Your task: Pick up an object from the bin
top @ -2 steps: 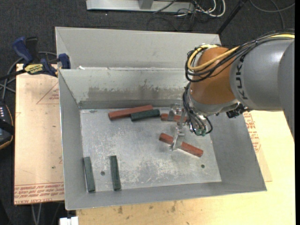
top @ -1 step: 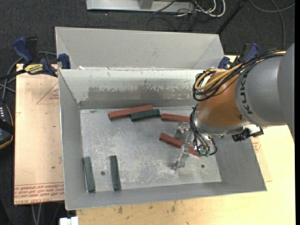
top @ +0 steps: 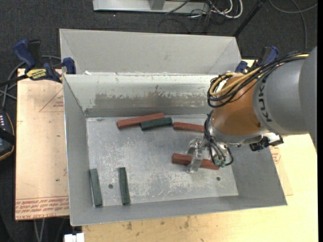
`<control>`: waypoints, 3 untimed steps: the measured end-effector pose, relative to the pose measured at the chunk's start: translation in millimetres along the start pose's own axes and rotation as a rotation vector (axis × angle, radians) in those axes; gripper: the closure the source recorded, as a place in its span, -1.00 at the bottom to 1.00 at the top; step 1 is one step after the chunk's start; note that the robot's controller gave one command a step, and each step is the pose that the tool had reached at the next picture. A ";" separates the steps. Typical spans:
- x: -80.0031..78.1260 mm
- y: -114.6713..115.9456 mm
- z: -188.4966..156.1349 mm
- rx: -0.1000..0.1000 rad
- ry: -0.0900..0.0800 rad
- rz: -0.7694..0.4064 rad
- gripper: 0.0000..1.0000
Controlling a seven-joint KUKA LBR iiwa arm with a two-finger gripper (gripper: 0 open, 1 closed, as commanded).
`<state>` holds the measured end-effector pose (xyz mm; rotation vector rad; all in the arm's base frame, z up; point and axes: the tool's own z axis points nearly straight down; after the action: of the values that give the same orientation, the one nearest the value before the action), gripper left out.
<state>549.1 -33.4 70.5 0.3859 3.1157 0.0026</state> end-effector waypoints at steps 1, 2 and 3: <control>28.1 -42.2 -157.0 0.001 -0.008 0.033 1.00; 28.8 -41.4 -152.4 0.001 -0.001 0.031 -1.00; 49.1 -44.3 -10.9 0.003 0.011 0.113 -1.00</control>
Offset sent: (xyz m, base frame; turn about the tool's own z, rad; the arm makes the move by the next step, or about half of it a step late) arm -0.0393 -0.0336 0.1524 0.0297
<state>490.7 -64.5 81.1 0.5633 3.0996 0.0008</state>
